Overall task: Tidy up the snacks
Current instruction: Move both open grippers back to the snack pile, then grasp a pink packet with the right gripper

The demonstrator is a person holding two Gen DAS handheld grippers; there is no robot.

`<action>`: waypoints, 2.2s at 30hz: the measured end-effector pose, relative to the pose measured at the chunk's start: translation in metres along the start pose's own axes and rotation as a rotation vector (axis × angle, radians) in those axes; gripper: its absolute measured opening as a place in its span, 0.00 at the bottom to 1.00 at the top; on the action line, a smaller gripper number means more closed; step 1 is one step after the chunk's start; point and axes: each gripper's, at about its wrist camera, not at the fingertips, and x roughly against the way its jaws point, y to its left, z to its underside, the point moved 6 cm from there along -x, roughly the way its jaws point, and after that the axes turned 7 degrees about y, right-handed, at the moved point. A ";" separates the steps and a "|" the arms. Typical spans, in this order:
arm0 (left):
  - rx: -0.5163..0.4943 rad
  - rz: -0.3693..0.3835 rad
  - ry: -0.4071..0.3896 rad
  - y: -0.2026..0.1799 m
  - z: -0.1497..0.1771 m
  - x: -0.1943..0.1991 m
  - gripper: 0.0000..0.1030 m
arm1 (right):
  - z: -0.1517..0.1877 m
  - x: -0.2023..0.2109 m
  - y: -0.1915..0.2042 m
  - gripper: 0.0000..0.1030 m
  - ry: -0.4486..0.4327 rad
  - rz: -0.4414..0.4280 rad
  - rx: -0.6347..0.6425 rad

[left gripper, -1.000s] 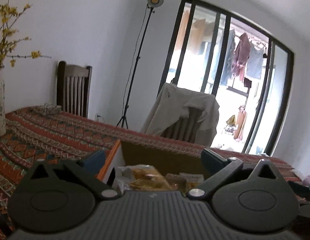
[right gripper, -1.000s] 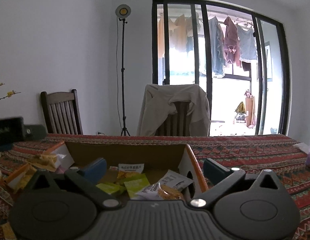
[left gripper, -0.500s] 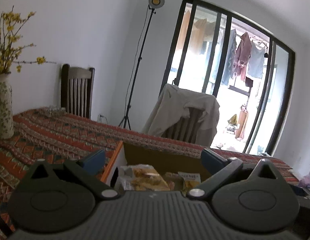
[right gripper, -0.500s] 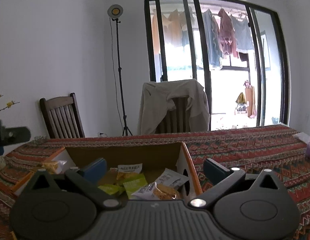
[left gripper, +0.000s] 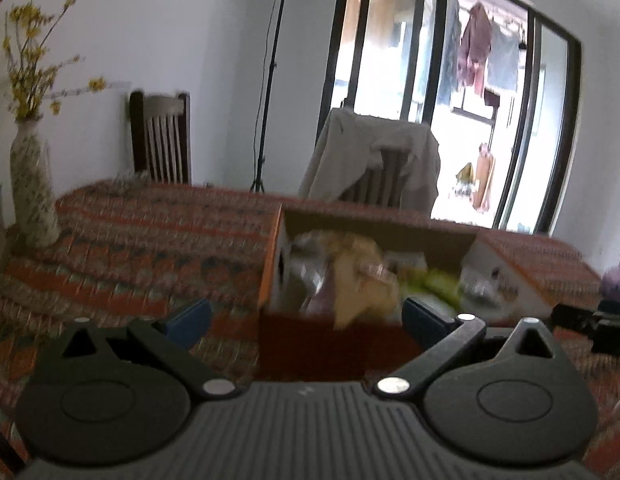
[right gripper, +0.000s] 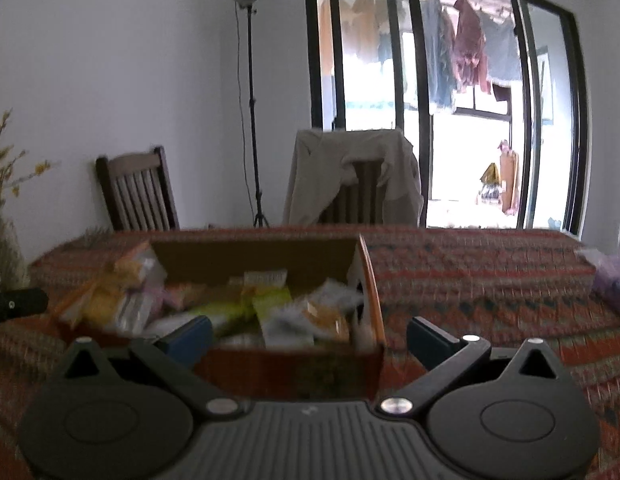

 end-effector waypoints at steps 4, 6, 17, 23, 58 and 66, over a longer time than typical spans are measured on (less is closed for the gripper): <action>-0.024 -0.001 0.053 0.012 0.026 0.001 1.00 | 0.024 0.005 0.002 1.00 0.062 -0.001 0.029; -0.023 -0.007 0.068 0.019 0.036 0.001 1.00 | 0.036 0.007 0.003 1.00 0.095 0.008 0.048; 0.013 0.014 0.038 0.033 0.055 0.000 1.00 | 0.072 0.014 -0.011 1.00 0.184 -0.005 -0.031; 0.007 0.026 0.033 0.029 0.055 0.001 1.00 | 0.070 0.004 -0.008 1.00 0.209 0.000 -0.036; 0.006 0.013 0.074 0.029 0.059 -0.007 1.00 | 0.068 -0.005 -0.007 0.57 0.134 0.119 0.062; 0.022 -0.021 0.081 0.032 0.058 -0.006 1.00 | 0.067 0.001 -0.011 0.57 0.093 0.080 0.042</action>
